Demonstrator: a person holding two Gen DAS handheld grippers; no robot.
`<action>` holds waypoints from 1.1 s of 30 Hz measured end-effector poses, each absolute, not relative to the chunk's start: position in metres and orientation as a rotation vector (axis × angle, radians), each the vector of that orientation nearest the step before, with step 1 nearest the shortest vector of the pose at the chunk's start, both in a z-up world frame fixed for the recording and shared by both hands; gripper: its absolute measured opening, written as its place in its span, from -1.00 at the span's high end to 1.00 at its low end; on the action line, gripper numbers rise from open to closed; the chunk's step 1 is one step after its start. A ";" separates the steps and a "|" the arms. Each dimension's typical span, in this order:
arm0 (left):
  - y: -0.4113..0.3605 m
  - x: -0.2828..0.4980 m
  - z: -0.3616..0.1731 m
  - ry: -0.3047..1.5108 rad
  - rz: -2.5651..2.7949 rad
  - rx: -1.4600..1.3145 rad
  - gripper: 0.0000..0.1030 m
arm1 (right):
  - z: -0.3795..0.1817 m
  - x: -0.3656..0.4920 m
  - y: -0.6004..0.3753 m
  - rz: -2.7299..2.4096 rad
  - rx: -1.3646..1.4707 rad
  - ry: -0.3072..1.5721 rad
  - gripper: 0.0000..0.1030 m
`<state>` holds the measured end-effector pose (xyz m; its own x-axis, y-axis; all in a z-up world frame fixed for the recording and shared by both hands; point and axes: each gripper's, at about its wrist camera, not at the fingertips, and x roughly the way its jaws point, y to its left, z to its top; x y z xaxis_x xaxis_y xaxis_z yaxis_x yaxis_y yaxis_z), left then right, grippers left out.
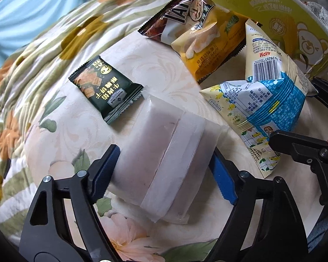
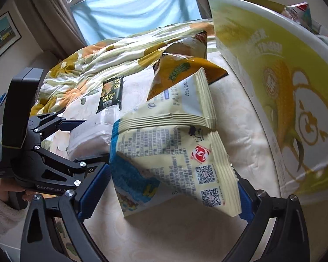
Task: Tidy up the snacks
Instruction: 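Grasp the white rectangular packet with the left tool while the right tool grasps the cream-and-blue bag, then carry both snacks over the box and open both tools to drop them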
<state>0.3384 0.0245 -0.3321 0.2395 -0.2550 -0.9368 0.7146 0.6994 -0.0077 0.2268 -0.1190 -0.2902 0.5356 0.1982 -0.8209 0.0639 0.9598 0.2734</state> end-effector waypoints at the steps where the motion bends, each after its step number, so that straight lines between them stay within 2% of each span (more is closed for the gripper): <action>1: 0.026 0.336 -0.332 1.153 -0.692 0.467 -0.46 | -0.290 0.228 -0.119 0.086 0.276 1.006 -0.93; 11: 0.039 0.325 -0.327 1.180 -0.575 0.366 -0.25 | -0.295 0.241 -0.121 0.131 0.269 0.995 -0.93; 20: 0.046 0.314 -0.327 1.186 -0.505 0.300 -0.23 | -0.302 0.246 -0.124 0.187 0.349 0.948 -0.93; 21: 0.047 0.315 -0.327 1.187 -0.500 0.294 -0.22 | -0.302 0.246 -0.124 0.187 0.352 0.940 -0.90; 25: 0.049 0.308 -0.326 1.188 -0.477 0.272 -0.20 | -0.301 0.245 -0.126 0.195 0.355 0.937 -0.43; 27: 0.051 0.303 -0.325 1.185 -0.471 0.259 -0.20 | -0.299 0.243 -0.128 0.197 0.356 0.936 -0.32; 33: 0.059 0.301 -0.324 1.191 -0.456 0.202 -0.18 | -0.295 0.240 -0.122 0.220 0.314 0.950 -0.23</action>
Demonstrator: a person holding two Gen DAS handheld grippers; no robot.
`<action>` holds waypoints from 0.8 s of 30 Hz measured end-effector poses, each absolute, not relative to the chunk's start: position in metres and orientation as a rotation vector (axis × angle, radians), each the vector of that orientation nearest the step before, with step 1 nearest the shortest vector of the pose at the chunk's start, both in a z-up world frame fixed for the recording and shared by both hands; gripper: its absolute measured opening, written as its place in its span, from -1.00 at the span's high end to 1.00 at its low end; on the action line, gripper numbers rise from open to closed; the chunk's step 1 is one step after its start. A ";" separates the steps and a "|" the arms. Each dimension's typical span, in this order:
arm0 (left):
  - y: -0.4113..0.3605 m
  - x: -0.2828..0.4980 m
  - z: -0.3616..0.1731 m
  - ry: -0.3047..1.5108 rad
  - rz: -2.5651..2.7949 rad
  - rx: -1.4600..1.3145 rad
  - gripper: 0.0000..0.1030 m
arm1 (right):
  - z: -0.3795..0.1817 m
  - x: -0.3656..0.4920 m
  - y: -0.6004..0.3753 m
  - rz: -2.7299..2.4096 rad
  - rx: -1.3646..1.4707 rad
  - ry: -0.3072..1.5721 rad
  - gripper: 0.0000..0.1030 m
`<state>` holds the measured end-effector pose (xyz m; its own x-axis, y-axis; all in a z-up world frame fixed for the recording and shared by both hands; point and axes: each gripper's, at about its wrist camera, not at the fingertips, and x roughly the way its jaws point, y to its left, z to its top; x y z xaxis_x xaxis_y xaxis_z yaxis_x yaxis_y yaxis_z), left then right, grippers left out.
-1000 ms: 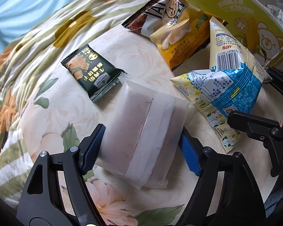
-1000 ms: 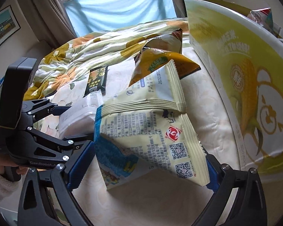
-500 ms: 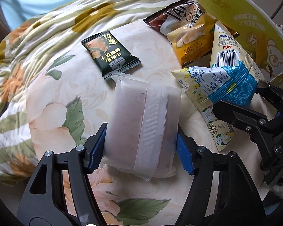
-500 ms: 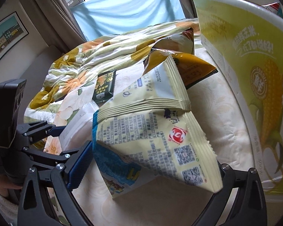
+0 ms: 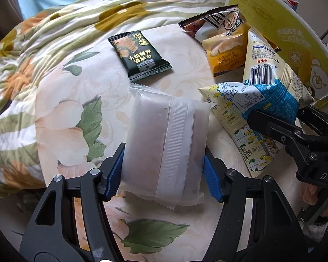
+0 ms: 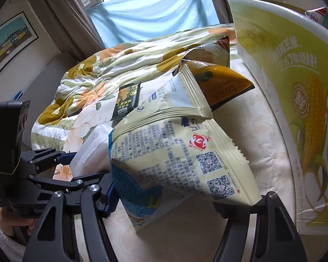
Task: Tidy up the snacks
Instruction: 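Carry both snacks over the box and open both tools to drop them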
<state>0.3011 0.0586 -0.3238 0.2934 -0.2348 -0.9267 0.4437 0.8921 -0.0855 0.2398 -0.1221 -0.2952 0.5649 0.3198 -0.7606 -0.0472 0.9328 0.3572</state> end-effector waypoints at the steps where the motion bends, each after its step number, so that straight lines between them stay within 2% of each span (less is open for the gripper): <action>1: 0.061 0.302 -0.324 1.193 -0.455 0.192 -0.18 | -0.294 0.239 -0.121 0.224 0.307 0.951 -0.22; 9: 0.077 0.287 -0.311 1.185 -0.445 0.112 -0.18 | -0.278 0.228 -0.113 0.220 0.270 0.946 -0.22; 17: 0.085 0.264 -0.256 1.112 -0.439 0.059 -0.17 | -0.231 0.205 -0.105 0.223 0.235 0.909 -0.22; 24: 0.071 0.248 -0.187 1.029 -0.438 0.038 -0.17 | -0.171 0.180 -0.122 0.220 0.250 0.855 -0.22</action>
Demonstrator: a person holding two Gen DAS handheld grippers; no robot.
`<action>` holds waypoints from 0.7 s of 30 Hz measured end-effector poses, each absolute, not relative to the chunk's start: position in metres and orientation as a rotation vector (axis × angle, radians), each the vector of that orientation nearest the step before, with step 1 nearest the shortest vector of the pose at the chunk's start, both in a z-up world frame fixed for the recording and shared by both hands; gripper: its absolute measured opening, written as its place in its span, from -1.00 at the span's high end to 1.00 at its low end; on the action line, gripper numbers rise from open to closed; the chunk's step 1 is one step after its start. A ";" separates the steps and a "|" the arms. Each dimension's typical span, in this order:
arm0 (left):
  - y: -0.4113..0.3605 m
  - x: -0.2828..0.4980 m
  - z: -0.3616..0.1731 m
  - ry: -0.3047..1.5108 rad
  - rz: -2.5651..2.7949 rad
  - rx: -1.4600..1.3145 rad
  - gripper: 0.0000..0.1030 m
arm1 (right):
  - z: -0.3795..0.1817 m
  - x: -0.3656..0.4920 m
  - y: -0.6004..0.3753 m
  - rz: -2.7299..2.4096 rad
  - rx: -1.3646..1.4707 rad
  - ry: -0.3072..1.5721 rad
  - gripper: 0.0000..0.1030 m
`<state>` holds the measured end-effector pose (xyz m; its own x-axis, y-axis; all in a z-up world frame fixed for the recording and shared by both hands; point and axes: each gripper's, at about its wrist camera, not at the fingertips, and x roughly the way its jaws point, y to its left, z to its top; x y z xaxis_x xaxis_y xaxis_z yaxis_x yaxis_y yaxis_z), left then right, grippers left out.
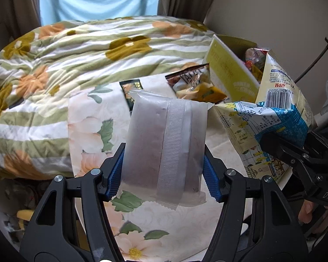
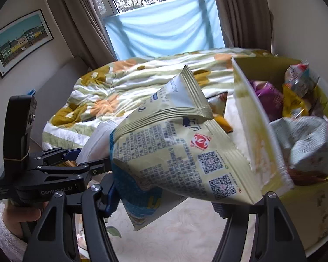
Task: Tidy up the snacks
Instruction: 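Carry both snacks over the box and open both tools to drop them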
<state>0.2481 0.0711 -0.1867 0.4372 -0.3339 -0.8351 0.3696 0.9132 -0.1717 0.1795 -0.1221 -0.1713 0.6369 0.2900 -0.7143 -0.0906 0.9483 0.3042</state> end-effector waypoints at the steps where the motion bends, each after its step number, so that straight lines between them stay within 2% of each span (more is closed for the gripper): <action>1: 0.065 0.246 -0.177 1.015 -0.439 0.042 -0.17 | -0.163 0.176 -0.126 0.219 0.251 0.845 -0.22; 11: -0.033 0.244 -0.118 0.930 -0.414 -0.012 -0.17 | -0.104 0.161 -0.227 0.202 0.240 0.756 -0.22; 17: -0.115 0.262 -0.114 0.910 -0.442 -0.037 -0.18 | -0.091 0.169 -0.319 0.162 0.224 0.738 -0.22; 21: -0.168 0.283 -0.129 0.933 -0.444 -0.068 -0.18 | -0.096 0.178 -0.363 0.157 0.230 0.751 -0.22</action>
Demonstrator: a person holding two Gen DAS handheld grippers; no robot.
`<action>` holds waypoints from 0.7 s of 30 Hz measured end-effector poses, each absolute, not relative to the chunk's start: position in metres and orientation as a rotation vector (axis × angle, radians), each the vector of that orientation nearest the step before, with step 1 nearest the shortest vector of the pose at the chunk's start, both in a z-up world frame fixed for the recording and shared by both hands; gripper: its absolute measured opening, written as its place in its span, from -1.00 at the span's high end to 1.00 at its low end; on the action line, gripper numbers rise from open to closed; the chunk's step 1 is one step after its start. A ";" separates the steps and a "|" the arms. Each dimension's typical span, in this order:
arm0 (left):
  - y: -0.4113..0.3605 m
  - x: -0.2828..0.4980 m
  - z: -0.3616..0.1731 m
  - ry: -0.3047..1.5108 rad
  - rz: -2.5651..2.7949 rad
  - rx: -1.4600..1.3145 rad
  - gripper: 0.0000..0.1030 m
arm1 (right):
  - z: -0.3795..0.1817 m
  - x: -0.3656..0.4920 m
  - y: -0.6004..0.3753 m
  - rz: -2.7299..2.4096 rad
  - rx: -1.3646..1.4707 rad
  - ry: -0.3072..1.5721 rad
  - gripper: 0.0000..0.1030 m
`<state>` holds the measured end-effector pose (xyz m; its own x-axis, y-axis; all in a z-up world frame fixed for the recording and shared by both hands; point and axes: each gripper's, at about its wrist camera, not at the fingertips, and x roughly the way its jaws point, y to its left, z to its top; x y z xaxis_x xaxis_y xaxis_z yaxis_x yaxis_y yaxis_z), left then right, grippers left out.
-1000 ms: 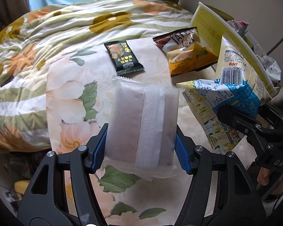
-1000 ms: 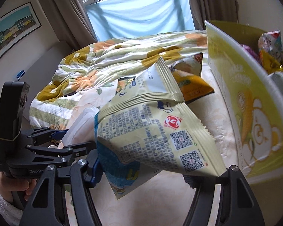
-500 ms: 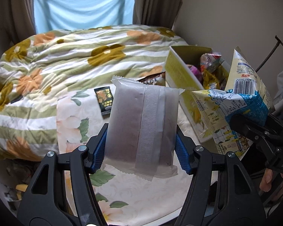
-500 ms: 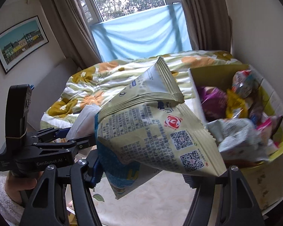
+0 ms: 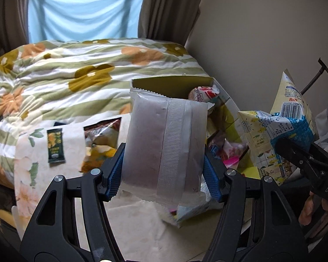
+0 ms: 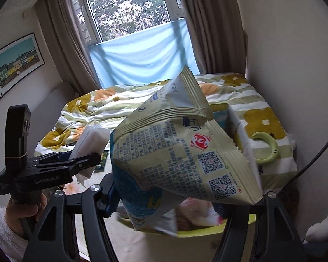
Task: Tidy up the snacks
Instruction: 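Carry both snacks over the box and open both tools to drop them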
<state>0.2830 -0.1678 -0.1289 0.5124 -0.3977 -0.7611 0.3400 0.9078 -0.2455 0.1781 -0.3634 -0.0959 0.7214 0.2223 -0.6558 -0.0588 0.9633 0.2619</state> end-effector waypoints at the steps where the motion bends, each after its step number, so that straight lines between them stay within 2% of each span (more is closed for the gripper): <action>1: -0.179 0.288 -0.134 0.941 -0.438 -0.072 -0.18 | -0.098 0.181 -0.372 0.157 0.226 0.756 -0.22; 7: -0.220 0.311 -0.162 0.998 -0.382 -0.075 -0.21 | -0.109 0.191 -0.410 0.183 0.225 0.786 -0.22; 8: -0.223 0.311 -0.161 0.986 -0.363 -0.070 -0.34 | -0.110 0.192 -0.413 0.189 0.224 0.786 -0.22; 9: -0.225 0.311 -0.160 0.985 -0.355 -0.069 -0.74 | -0.109 0.192 -0.414 0.193 0.226 0.785 -0.22; 10: -0.227 0.311 -0.159 0.987 -0.344 -0.070 -0.96 | -0.110 0.192 -0.417 0.201 0.229 0.782 -0.22; 21: -0.196 0.257 -0.149 0.975 -0.268 -0.076 -0.99 | -0.117 0.200 -0.422 0.296 0.237 0.814 -0.22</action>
